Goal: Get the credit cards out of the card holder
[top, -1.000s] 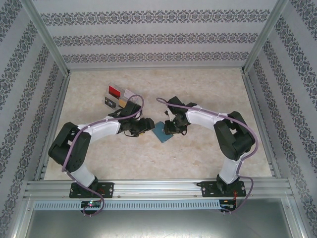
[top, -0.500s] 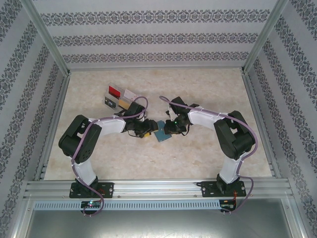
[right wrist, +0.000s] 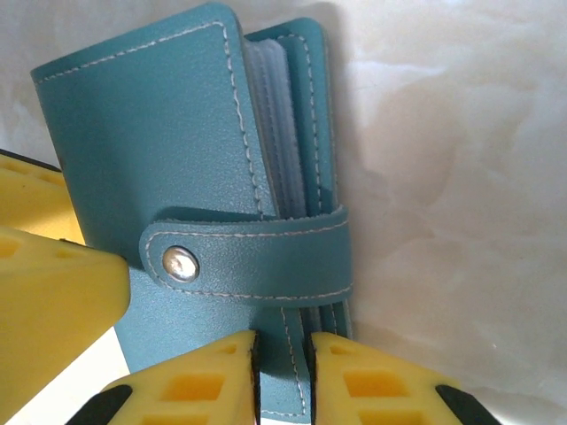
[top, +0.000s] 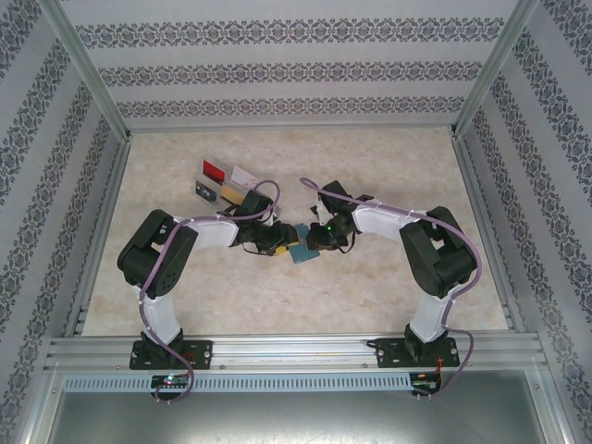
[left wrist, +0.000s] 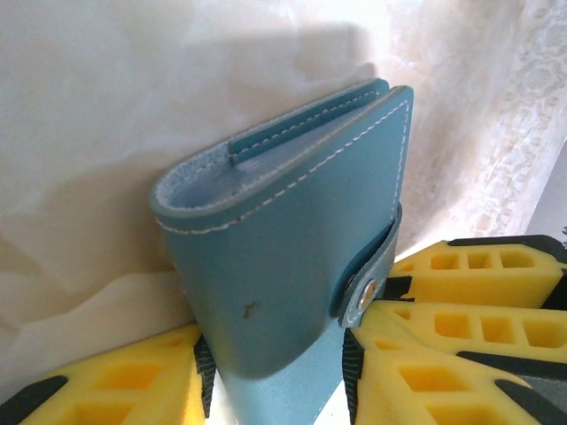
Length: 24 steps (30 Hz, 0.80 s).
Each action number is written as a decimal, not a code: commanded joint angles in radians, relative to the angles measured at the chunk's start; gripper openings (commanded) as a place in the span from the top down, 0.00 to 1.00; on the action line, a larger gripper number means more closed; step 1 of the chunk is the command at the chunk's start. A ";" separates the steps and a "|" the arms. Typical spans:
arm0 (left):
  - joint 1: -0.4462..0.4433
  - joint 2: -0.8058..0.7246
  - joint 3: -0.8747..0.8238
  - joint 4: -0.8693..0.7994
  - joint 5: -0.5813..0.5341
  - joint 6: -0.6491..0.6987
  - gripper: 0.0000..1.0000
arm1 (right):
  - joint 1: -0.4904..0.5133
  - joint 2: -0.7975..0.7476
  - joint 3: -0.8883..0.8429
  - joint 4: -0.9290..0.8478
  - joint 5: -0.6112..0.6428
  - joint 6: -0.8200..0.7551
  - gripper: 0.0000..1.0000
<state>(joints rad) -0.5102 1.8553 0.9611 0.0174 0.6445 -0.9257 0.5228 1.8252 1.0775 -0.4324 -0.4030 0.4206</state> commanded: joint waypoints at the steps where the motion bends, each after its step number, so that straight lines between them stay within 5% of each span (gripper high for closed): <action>1: -0.004 0.013 0.009 0.105 0.058 -0.027 0.56 | -0.010 0.018 -0.037 0.024 -0.006 0.019 0.78; 8: -0.004 0.006 -0.009 0.153 0.072 -0.022 0.74 | -0.048 -0.062 -0.069 0.077 -0.074 0.054 0.71; 13: 0.001 -0.017 -0.002 0.110 0.042 0.031 0.91 | -0.054 -0.140 -0.067 0.033 0.032 0.063 0.65; 24: 0.000 -0.027 0.005 0.075 0.032 0.062 0.98 | 0.001 -0.084 0.041 -0.018 0.144 0.059 0.59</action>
<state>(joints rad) -0.5087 1.8561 0.9554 0.1097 0.6777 -0.8940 0.5007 1.7000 1.0718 -0.4133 -0.3096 0.4755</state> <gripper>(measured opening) 0.087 0.406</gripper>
